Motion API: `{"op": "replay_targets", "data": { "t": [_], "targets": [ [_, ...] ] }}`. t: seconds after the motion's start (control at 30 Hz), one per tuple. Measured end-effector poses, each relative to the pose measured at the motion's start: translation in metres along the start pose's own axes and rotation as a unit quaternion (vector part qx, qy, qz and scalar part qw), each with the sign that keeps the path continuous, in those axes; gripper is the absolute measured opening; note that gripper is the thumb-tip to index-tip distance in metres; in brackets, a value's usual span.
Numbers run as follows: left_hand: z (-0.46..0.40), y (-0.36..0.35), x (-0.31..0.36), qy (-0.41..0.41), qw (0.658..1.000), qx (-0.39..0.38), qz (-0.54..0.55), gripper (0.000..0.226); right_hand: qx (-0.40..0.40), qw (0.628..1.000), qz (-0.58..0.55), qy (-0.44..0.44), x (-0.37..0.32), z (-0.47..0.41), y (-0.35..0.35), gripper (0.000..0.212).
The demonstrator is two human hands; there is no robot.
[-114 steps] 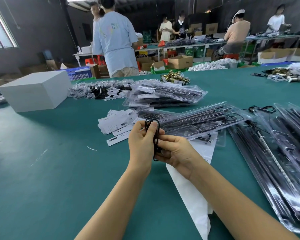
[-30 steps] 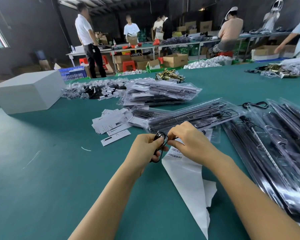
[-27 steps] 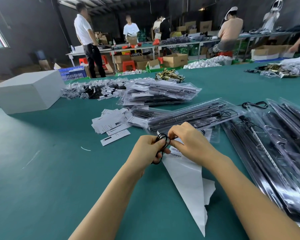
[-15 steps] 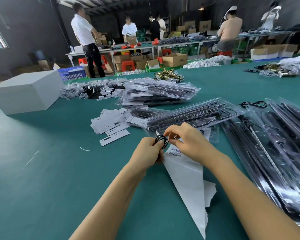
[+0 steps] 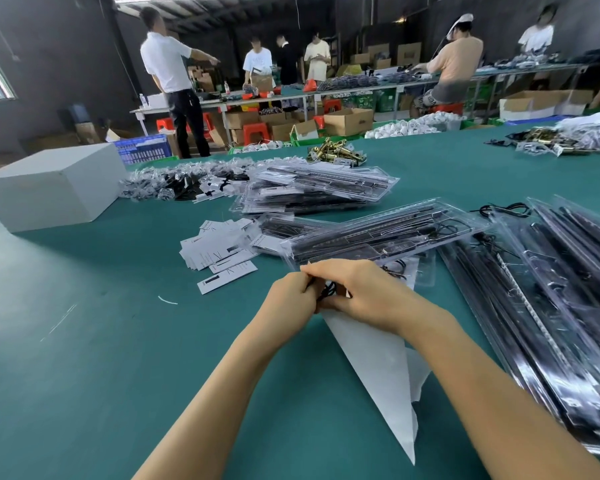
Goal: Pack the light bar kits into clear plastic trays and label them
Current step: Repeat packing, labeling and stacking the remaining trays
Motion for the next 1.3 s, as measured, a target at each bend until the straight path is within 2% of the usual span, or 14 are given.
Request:
{"op": "replay_targets", "data": {
  "t": [0.2,0.33,0.5,0.67,0.77,0.97,1.1,1.3],
  "targets": [
    [-0.004,0.002,-0.006,0.038,0.993,0.03,0.109,0.014,0.01,1.0,0.01,-0.006,0.007,-0.001,-0.004,0.053],
    [-0.003,0.004,-0.011,0.051,0.985,0.027,0.162,0.015,0.015,0.999,0.034,-0.004,0.012,-0.001,-0.006,0.043],
    [-0.001,0.006,-0.011,0.036,0.984,0.009,0.172,0.019,0.005,0.999,0.036,-0.027,0.018,0.002,-0.003,0.029],
    [0.004,0.005,-0.004,0.02,0.962,-0.063,0.266,0.018,0.042,0.997,-0.015,-0.066,0.029,0.008,0.01,0.026],
    [0.005,0.002,-0.005,0.058,0.949,-0.036,0.307,0.021,0.041,0.996,-0.008,-0.076,0.031,0.008,0.009,0.027],
    [0.003,-0.001,-0.006,0.065,0.97,0.021,0.235,0.03,0.047,0.987,0.135,-0.07,0.023,0.006,0.005,0.026],
    [-0.001,0.002,-0.01,0.051,0.98,0.057,0.183,0.03,0.019,0.983,0.166,-0.071,0.015,-0.002,-0.014,0.027],
    [-0.004,0.006,-0.019,0.073,0.961,0.076,0.257,0.014,0.044,0.988,0.13,-0.073,0.006,-0.004,-0.025,0.025]
  ]
}}
Point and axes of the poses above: each hand's wrist, its own z-axis away from the middle knuckle, its own y-axis out of the back of the hand, x = y × z, the point moved 4 cm from there along -z, towards the middle knuckle, and after that the axes turned 2 degrees about -z, right-handed, at the moved point
